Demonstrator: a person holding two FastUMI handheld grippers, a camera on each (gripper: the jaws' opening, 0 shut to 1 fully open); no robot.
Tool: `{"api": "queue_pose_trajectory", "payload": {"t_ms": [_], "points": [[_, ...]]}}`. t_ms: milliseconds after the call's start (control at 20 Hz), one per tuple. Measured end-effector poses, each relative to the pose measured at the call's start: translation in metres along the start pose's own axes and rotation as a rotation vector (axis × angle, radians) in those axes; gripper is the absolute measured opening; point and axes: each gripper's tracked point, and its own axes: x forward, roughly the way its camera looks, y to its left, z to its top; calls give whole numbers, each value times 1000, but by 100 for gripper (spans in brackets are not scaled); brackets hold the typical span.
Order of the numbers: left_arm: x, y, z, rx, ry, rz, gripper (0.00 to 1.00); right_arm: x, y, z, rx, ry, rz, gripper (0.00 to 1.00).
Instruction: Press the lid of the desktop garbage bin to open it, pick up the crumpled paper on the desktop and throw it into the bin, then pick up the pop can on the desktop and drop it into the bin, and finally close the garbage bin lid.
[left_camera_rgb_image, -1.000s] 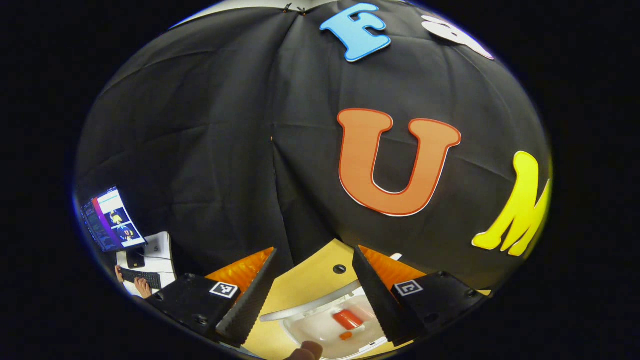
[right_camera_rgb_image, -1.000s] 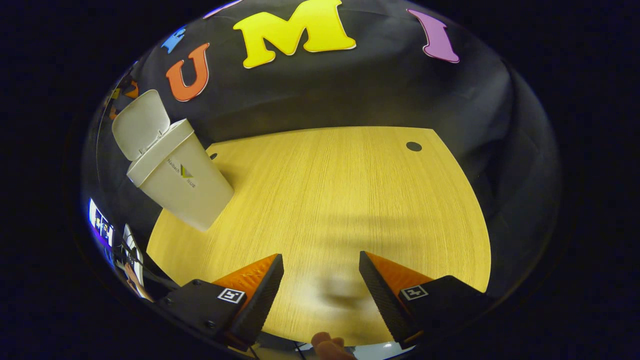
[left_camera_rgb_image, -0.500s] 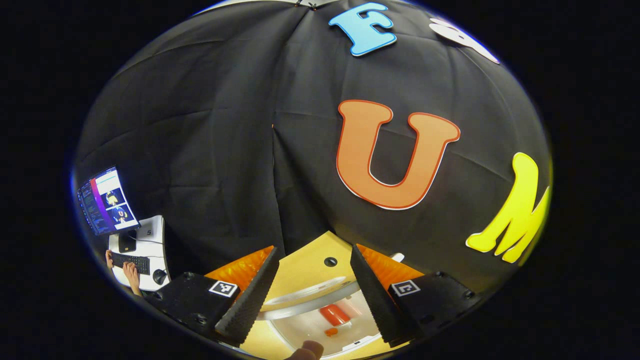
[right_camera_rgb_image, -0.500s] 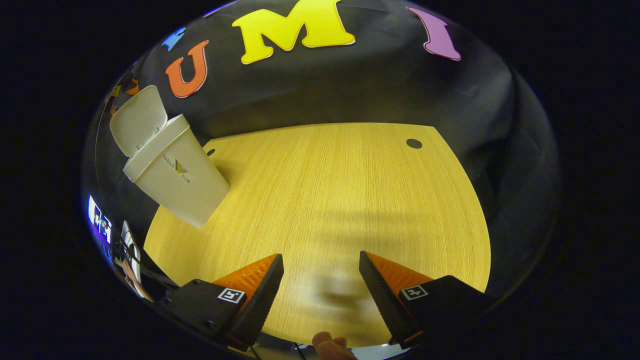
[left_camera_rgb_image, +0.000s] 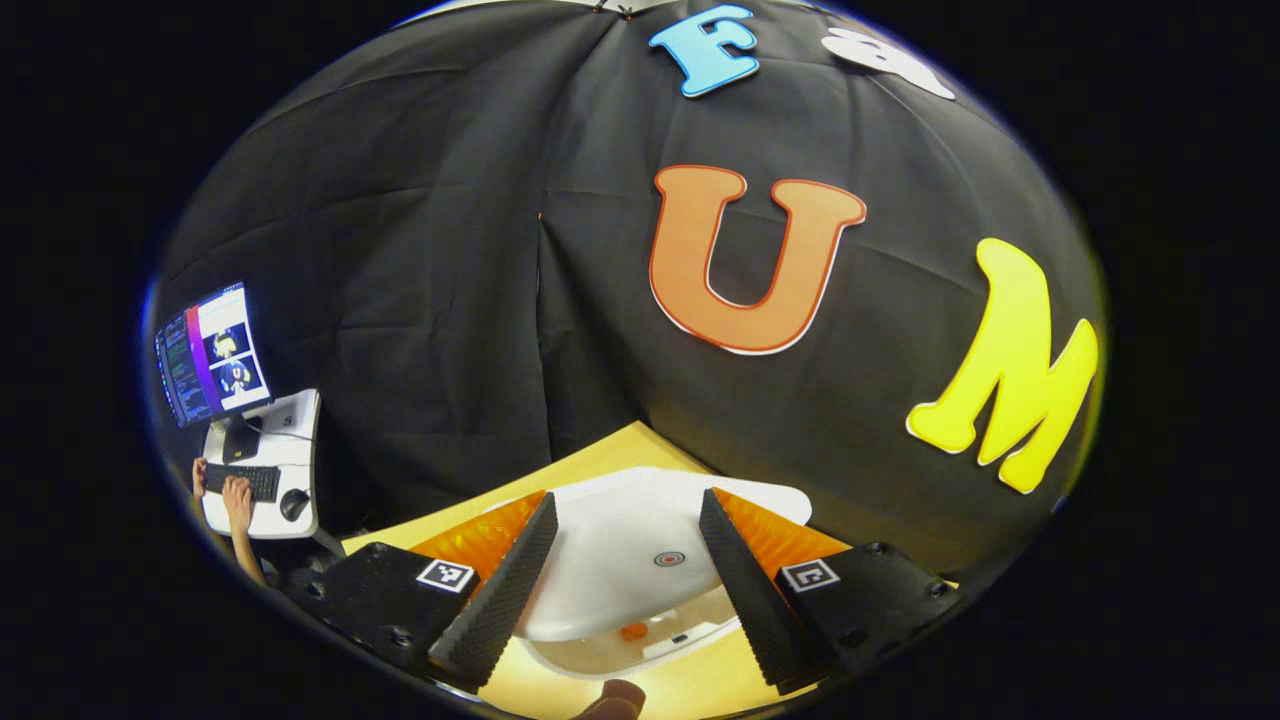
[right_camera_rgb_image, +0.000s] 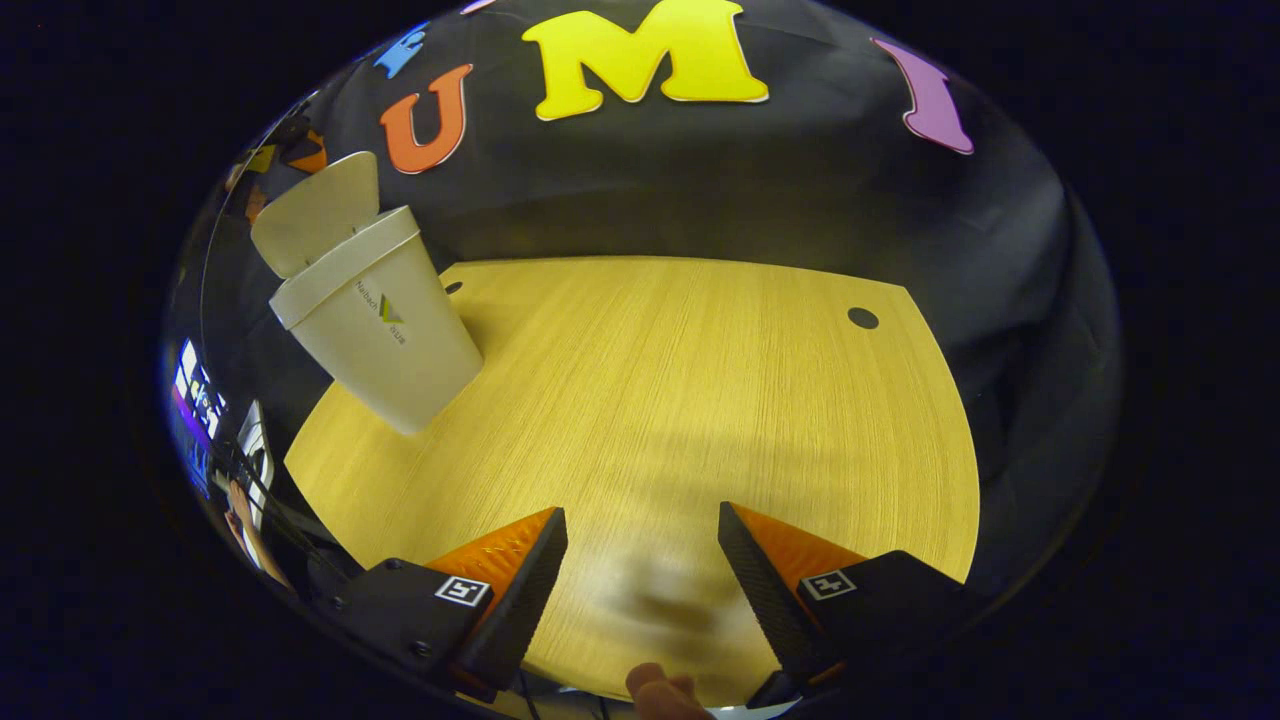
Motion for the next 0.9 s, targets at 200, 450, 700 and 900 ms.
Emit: {"api": "queue_pose_trajectory", "payload": {"t_ms": [200,450,700,900], "points": [[-8,-9,-31,23,0,16,95,8,2,-4,-21,7,35,96],[-8,-16,-67,-21,18,46,95,14,-6,-16,-26,22,58,96],[-4,-16,-95,52,31,96,96,17,-13,-29,-5,52,66,96],[0,-17,-99,76,18,141,96,19,-19,-38,-11,66,72,96]]}}
